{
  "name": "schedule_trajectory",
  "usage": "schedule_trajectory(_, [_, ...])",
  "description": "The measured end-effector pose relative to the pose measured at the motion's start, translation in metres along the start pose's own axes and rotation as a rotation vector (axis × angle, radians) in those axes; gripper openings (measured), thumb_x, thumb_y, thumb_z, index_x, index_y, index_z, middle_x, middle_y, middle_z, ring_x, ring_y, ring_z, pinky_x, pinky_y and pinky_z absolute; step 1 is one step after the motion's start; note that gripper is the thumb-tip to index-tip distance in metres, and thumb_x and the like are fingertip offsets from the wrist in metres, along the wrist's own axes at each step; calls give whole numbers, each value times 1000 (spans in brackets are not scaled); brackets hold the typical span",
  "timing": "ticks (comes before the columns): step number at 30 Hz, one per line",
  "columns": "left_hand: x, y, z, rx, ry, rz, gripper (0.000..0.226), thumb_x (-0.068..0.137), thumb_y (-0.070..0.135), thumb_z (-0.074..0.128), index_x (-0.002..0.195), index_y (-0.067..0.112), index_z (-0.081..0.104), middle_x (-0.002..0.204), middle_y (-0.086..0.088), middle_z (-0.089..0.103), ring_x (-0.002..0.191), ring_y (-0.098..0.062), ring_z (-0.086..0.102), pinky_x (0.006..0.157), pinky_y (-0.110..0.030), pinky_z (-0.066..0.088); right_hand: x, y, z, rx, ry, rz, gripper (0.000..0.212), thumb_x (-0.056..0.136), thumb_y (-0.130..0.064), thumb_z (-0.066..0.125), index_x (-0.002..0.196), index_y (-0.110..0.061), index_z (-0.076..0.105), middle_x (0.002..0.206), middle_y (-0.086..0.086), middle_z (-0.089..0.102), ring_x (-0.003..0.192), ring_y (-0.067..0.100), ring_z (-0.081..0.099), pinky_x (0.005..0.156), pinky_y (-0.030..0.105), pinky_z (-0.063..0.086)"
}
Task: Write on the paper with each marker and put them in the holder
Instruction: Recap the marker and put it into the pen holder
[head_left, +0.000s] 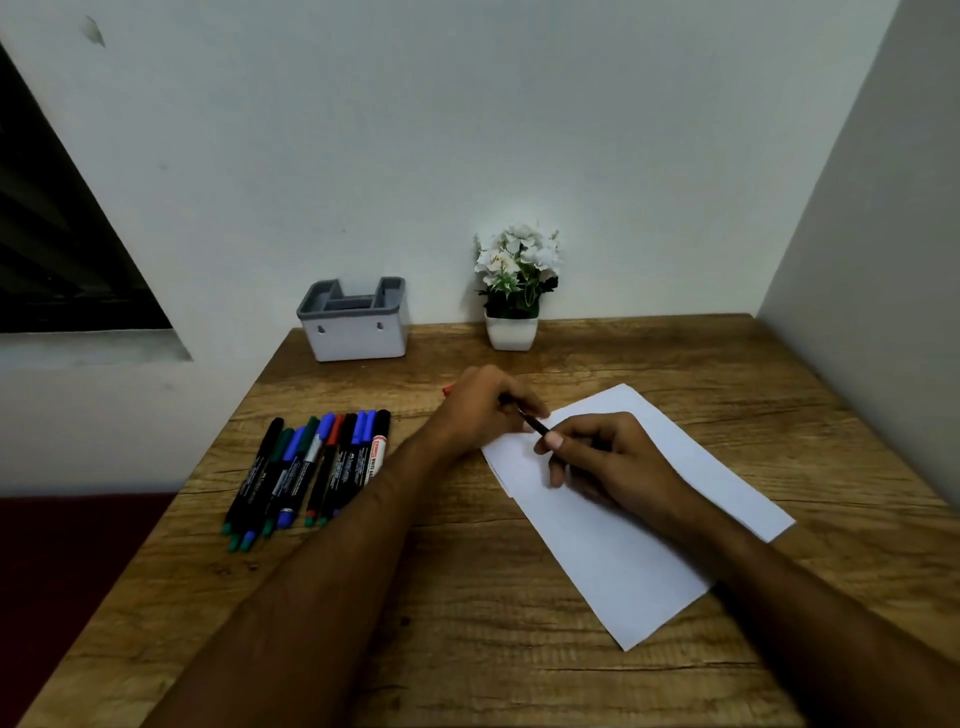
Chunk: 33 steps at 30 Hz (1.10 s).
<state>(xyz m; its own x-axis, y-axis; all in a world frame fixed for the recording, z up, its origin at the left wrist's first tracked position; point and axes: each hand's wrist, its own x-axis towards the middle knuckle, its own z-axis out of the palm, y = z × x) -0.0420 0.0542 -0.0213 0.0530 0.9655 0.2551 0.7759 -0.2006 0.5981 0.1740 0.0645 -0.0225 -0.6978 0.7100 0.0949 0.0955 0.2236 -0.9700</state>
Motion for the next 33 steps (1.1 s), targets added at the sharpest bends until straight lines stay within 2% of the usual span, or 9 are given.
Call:
schedule_trajectory(2, [-4, -5, 3, 9, -15, 18, 24, 76, 11, 82, 96, 24, 80, 90, 9, 77, 80, -5, 69, 70, -20, 55, 0, 0, -2, 84, 4, -9, 21, 104, -13, 58, 99, -4, 76, 77, 16, 72, 44, 21, 41, 42, 24, 32])
schedule_trajectory(4, [-7, -8, 6, -14, -5, 48, 22, 77, 11, 82, 95, 21, 80, 89, 7, 76, 76, -6, 67, 65, -16, 50, 0, -1, -2, 166, 29, -41, 16, 102, -9, 59, 103, -2, 74, 80, 21, 71, 44, 25, 46, 44, 27, 37])
schedule_trajectory(8, [-13, -6, 11, -16, 3, 83, 22, 78, 13, 81, 99, 19, 78, 100, 6, 75, 92, -4, 65, 83, -9, 42, 4, -11, 0, 259, 120, -79, 33, 99, 1, 59, 130, -12, 65, 87, 25, 72, 47, 33, 61, 44, 30, 48])
schedule_trajectory(11, [-17, -6, 18, 168, 38, -24, 31, 82, 34, 76, 112, 33, 72, 119, 8, 64, 114, -14, 47, 96, -34, 35, 7, -18, 2, 432, 130, -47, 34, 102, 2, 50, 132, -7, 65, 90, 27, 70, 54, 32, 66, 47, 33, 53])
schedule_trajectory(14, [-21, -4, 21, 265, -14, -54, 36, 86, 42, 69, 123, 41, 65, 137, 11, 50, 129, -16, 32, 100, -43, 26, 8, -19, 1, 591, 173, 2, 34, 103, 1, 46, 131, -4, 65, 88, 24, 68, 56, 27, 65, 49, 29, 52])
schedule_trajectory(17, [-21, -6, 22, 215, -56, 25, 27, 88, 38, 67, 115, 36, 71, 144, 11, 47, 136, -16, 33, 110, -52, 23, 8, -15, -4, 639, 197, 38, 35, 105, 0, 43, 131, -4, 65, 89, 19, 71, 60, 23, 67, 53, 26, 55])
schedule_trajectory(21, [-22, -15, 24, 224, -79, 124, 31, 87, 41, 58, 112, 31, 73, 144, 0, 50, 135, -23, 39, 108, -58, 29, 6, -10, -3, 794, 134, 73, 33, 102, 10, 38, 122, 3, 64, 102, 21, 76, 80, 23, 76, 70, 27, 63])
schedule_trajectory(28, [-20, -21, 15, 179, -168, 175, 30, 92, 18, 59, 119, 25, 71, 151, 4, 46, 144, -20, 30, 112, -59, 26, 0, 2, 7, 404, 170, 39, 18, 97, -1, 62, 111, 5, 72, 87, 20, 75, 59, 25, 62, 47, 27, 52])
schedule_trajectory(33, [-21, -23, 14, 223, -196, 132, 47, 91, 35, 48, 137, 37, 56, 153, 13, 42, 147, -12, 22, 115, -57, 22, -4, 7, 8, 152, 171, -57, 11, 94, -3, 69, 96, -2, 80, 85, 18, 77, 56, 31, 60, 56, 36, 53])
